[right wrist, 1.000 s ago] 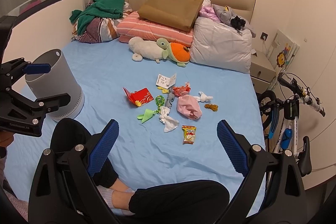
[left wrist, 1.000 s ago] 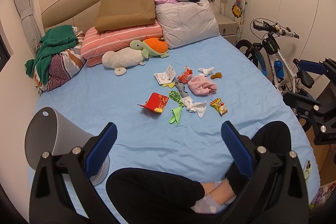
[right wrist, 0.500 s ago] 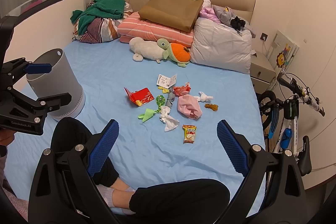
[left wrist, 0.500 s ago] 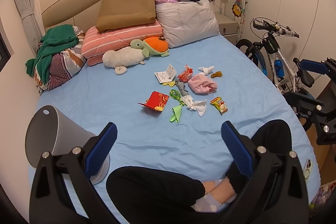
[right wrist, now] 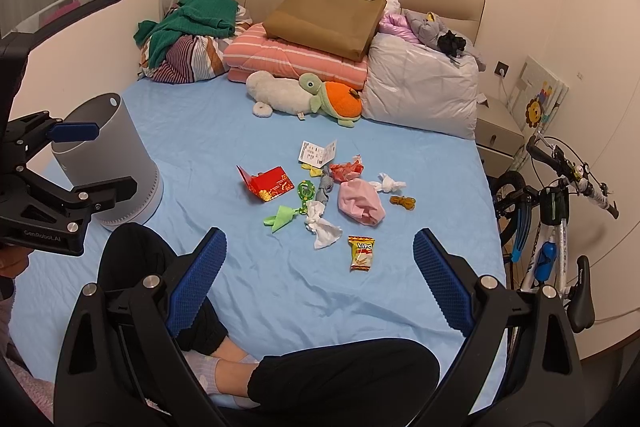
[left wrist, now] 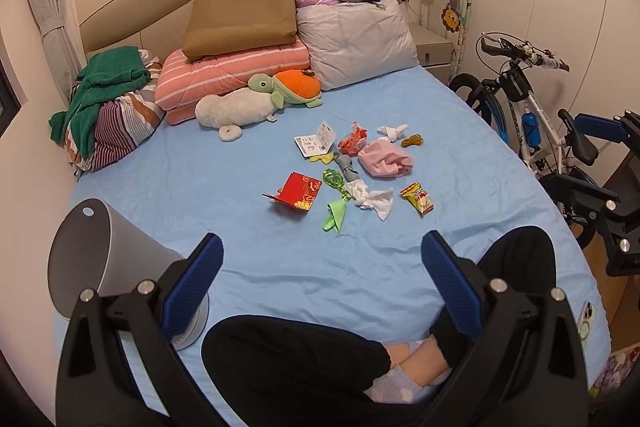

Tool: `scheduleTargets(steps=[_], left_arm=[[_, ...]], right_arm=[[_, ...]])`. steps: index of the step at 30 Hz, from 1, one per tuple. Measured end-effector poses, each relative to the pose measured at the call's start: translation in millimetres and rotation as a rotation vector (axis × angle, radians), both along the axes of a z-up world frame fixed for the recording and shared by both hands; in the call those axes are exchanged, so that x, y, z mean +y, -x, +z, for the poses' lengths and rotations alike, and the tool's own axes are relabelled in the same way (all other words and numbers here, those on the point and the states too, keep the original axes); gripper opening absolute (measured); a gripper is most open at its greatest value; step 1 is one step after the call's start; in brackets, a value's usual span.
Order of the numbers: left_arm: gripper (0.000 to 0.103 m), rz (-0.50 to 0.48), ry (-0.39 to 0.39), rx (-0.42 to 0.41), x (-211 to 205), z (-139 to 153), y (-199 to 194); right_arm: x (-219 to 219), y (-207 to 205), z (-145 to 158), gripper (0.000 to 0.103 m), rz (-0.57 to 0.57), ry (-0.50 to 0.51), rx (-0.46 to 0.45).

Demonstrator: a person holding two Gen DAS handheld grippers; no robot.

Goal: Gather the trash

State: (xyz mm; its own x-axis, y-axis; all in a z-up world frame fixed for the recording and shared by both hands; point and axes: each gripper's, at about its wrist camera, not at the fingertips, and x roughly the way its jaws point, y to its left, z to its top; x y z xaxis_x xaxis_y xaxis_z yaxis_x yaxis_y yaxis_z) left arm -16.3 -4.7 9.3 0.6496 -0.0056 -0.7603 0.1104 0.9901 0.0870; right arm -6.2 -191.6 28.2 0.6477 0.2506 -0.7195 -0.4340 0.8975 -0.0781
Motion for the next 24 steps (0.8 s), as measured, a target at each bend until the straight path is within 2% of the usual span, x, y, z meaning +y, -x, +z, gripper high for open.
scheduleTargets(steps=[24], left_arm=[[0.099,0.000,-0.001,-0.001,-0.2,0.5,0.2]], right_arm=[[-0.3,1.7,0.7,0.091,0.002,-0.003,-0.002]])
